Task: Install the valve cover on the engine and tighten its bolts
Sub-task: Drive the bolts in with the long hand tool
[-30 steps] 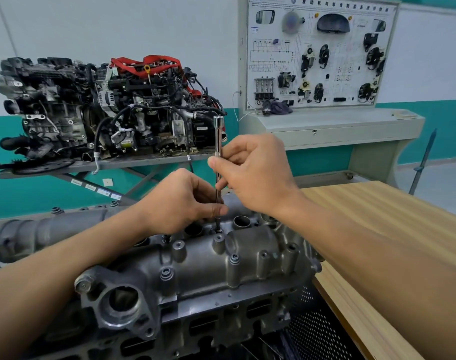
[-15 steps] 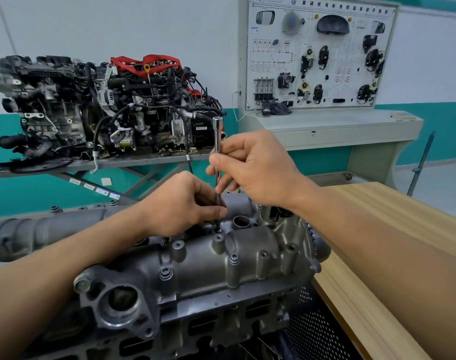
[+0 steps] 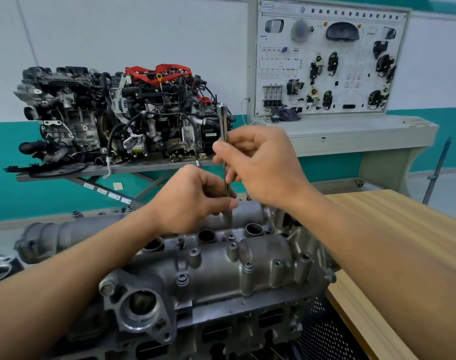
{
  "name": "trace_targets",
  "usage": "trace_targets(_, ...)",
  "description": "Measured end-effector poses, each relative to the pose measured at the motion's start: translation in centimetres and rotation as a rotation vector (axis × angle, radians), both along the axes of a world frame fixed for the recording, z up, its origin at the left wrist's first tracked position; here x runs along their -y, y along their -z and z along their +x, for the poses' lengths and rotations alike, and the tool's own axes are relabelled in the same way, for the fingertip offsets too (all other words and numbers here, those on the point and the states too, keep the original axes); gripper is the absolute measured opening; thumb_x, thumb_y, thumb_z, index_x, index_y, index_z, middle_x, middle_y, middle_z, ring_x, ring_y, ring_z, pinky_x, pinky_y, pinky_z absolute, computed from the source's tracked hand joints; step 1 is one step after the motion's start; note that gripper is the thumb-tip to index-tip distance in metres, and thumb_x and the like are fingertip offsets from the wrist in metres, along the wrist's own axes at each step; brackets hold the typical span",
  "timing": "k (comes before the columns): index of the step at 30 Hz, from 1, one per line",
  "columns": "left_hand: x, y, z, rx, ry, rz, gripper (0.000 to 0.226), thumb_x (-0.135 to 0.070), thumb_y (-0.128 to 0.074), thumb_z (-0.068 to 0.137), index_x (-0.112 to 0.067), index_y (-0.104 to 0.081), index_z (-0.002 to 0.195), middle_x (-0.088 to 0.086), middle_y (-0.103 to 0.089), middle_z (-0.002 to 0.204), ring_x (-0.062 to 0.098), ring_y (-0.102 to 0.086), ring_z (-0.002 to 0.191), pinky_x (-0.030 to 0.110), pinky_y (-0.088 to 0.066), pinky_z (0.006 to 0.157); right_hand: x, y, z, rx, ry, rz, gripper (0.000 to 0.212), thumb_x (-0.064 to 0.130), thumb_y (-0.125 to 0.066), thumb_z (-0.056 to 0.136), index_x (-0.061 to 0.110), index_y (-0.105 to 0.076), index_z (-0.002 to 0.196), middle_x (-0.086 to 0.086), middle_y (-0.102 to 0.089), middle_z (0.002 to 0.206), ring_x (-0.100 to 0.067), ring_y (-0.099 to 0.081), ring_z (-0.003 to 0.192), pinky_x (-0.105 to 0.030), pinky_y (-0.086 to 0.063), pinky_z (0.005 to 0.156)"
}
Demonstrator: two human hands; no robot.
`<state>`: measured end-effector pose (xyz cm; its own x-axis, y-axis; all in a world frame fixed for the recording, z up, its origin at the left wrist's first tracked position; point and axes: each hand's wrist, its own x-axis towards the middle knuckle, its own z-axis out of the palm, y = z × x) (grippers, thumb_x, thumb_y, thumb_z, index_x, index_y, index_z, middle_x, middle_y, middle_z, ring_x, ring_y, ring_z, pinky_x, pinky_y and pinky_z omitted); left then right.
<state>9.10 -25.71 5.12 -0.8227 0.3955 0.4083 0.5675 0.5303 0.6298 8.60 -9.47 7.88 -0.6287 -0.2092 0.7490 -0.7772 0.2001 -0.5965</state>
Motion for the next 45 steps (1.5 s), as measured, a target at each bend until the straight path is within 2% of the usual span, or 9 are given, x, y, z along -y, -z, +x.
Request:
trace_targets(3, 0.9, -1.4, 0.6, -0.053, -0.026, 0.121, 0.012, -0.011, -0.082, 0.081, -0.001, -0.080, 0.087, 0.010, -0.078, 0.076, 0.011, -0.066, 0.064, 0.028, -0.057, 0.064, 0.5, -2.4, 0.0, 0.015, -0.107, -0.012, 0.017, 0.012, -0.063, 0.096, 0.008, -0.072, 0.082, -0.006, -0.074, 0.073, -0.015, -0.062, 0.046, -0.023, -0.049, 0.045)
trace_targets(9, 5.3, -0.1, 2.6, -0.028, -0.129, -0.073, 0.014, -0.018, -0.085, 0.081, -0.017, -0.078, 0.069, -0.002, -0.073, 0.063, 0.000, -0.055, 0.053, 0.017, -0.047, 0.055, 3.9, -0.3, 0.0, 0.132, -0.193, 0.115, 0.026, 0.012, -0.056, 0.100, 0.001, -0.071, 0.081, 0.006, -0.070, 0.065, -0.015, -0.065, 0.051, -0.024, -0.049, 0.046)
trace_targets(17, 5.8, 1.4, 2.5, -0.032, -0.199, -0.045, 0.012, -0.020, -0.085, 0.081, -0.013, -0.077, 0.074, 0.008, -0.073, 0.067, 0.009, -0.053, 0.057, 0.042, -0.054, 0.062, 4.6, 0.5, -0.2, 0.150, -0.195, 0.129, 0.024, 0.011, -0.056, 0.099, 0.005, -0.070, 0.081, 0.004, -0.071, 0.068, -0.015, -0.066, 0.052, -0.022, -0.048, 0.047)
trace_targets(24, 6.1, 2.0, 2.7, -0.112, -0.233, -0.026, 0.012, -0.023, -0.086, 0.080, -0.016, -0.078, 0.075, 0.000, -0.074, 0.065, 0.006, -0.056, 0.055, 0.036, -0.053, 0.061, 5.2, 0.4, 0.0, 0.142, -0.217, 0.143, 0.025, 0.011, -0.056, 0.099, -0.002, -0.070, 0.083, 0.003, -0.069, 0.063, -0.015, -0.064, 0.052, -0.023, -0.050, 0.048)
trace_targets(29, 6.3, 2.4, 2.9, -0.130, -0.265, -0.008, 0.011, -0.023, -0.086, 0.079, -0.018, -0.078, 0.075, -0.008, -0.074, 0.064, -0.004, -0.059, 0.053, 0.016, -0.048, 0.055, 5.6, 0.2, 0.1, 0.169, -0.256, 0.157, 0.023, 0.011, -0.055, 0.100, 0.000, -0.070, 0.085, 0.000, -0.073, 0.074, -0.015, -0.064, 0.054, -0.023, -0.050, 0.049)
trace_targets(36, 6.2, 2.5, 3.0, -0.098, -0.267, -0.004, 0.011, -0.024, -0.087, 0.079, -0.017, -0.079, 0.077, -0.008, -0.076, 0.069, 0.003, -0.068, 0.061, 0.021, -0.055, 0.062, 5.6, 0.2, 0.0, 0.210, -0.283, 0.165, 0.019, 0.010, -0.056, 0.099, 0.010, -0.068, 0.084, -0.008, -0.076, 0.085, -0.012, -0.062, 0.050, -0.021, -0.047, 0.046)
trace_targets(39, 5.9, 2.2, 3.3, -0.129, -0.256, 0.107, 0.014, -0.029, -0.087, 0.077, -0.025, -0.075, 0.071, -0.013, -0.072, 0.062, -0.002, -0.063, 0.055, 0.016, -0.049, 0.055, 5.8, 0.4, 0.0, 0.202, -0.247, 0.066, 0.013, 0.008, -0.071, 0.089, 0.009, -0.066, 0.077, -0.004, -0.073, 0.067, -0.011, -0.058, 0.043, -0.019, -0.044, 0.043)
trace_targets(43, 5.6, 1.9, 3.5, -0.221, -0.246, 0.257, 0.032, -0.037, -0.079, 0.078, -0.006, -0.076, 0.078, 0.018, -0.070, 0.067, 0.020, -0.057, 0.058, 0.046, -0.050, 0.057, 6.2, 0.8, 0.0, 0.168, -0.114, 0.018, 0.023, 0.022, -0.085, 0.077, 0.014, -0.063, 0.074, 0.003, -0.064, 0.058, -0.008, -0.055, 0.047, -0.021, -0.045, 0.047)
trace_targets(45, 5.6, 1.8, 3.4, -0.168, -0.182, 0.233, 0.018, -0.022, -0.074, 0.090, -0.004, -0.076, 0.085, 0.011, -0.076, 0.075, 0.022, -0.070, 0.067, 0.045, -0.059, 0.070, 6.1, 0.4, 0.3, 0.207, -0.183, 0.090, 0.014, 0.025, -0.077, 0.085, 0.016, -0.067, 0.090, 0.005, -0.068, 0.071, -0.009, -0.059, 0.052, -0.023, -0.048, 0.049)
